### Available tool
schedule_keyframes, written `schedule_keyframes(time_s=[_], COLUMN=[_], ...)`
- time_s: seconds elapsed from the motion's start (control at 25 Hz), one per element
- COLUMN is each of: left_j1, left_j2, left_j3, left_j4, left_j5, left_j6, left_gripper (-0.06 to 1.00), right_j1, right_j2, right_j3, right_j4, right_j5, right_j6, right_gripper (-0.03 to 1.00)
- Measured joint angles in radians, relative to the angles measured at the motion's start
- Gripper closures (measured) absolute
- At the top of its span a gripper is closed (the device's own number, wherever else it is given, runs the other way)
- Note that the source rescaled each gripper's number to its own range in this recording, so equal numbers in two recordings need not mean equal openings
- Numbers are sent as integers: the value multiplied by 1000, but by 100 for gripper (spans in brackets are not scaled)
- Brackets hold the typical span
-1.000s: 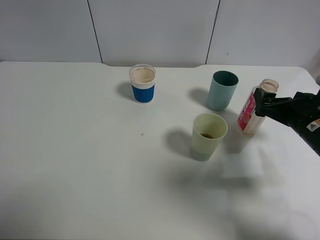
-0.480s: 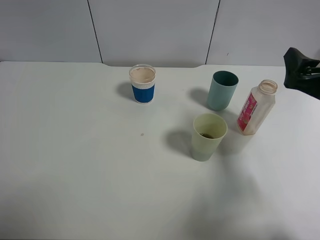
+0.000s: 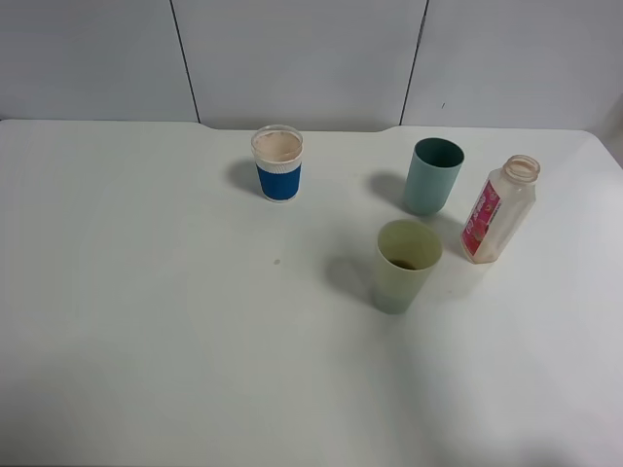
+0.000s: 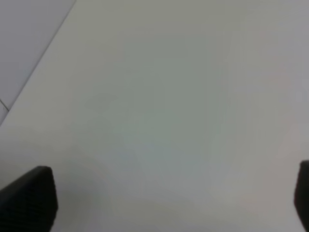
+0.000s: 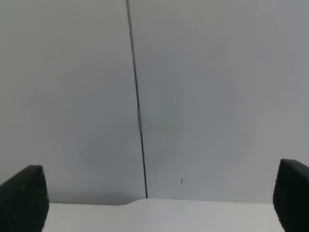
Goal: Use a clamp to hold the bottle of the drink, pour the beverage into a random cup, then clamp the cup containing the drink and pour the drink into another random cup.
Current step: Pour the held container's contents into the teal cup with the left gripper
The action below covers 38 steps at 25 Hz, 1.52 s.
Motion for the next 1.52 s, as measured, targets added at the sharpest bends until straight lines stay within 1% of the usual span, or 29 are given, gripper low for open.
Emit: schedule_keyframes(time_s=[0.08,0.16,0.2,0.4,0.48,0.6,0.64,0.68,0.76,0.8,0.92,1.08,1.2,1.4,1.52], left_j1=[0,0,0,0,0,0,0,0,0,0,0,0,0,0,0], left_j2=[0,0,0,0,0,0,0,0,0,0,0,0,0,0,0], left_j3=[0,0,0,0,0,0,0,0,0,0,0,0,0,0,0], left_j4=[0,0,0,0,0,0,0,0,0,0,0,0,0,0,0], left_j5=[0,0,0,0,0,0,0,0,0,0,0,0,0,0,0], left_j6=[0,0,0,0,0,0,0,0,0,0,0,0,0,0,0], left_gripper=[-6,-6,-6,-6,-6,-6,-6,-6,-6,-6,-6,-6,-6,-6,-6], right_j1=[-3,-5,-5,-5,-5,-5,-5,-5,-5,-5,-5,-5,-5,-5,-5], right_j2=[-41,-85,-131,-255,-292,-331,-331,-345,-352,-355,-376,-442,-504,-599,-650], right_j3=[-43,-62,-75,-124,-143,-170,-170,-182,-184,-184,-184,-184,-186,-187,-187], right_j4=[-7,-37,-73,-221,-264,-280,-280,-280,-280,-278,-273,-288,-314,-315,-314], right_j5=[110,211,297,520,588,676,676,745,797,821,859,920,1005,1162,1225], right_j6=[-29,-35,-35,-6,1,26,26,54,83,95,130,141,143,170,179], right_gripper=[10,10,10,10,10,10,10,10,6,2,-2,-3,-3,-3,-3])
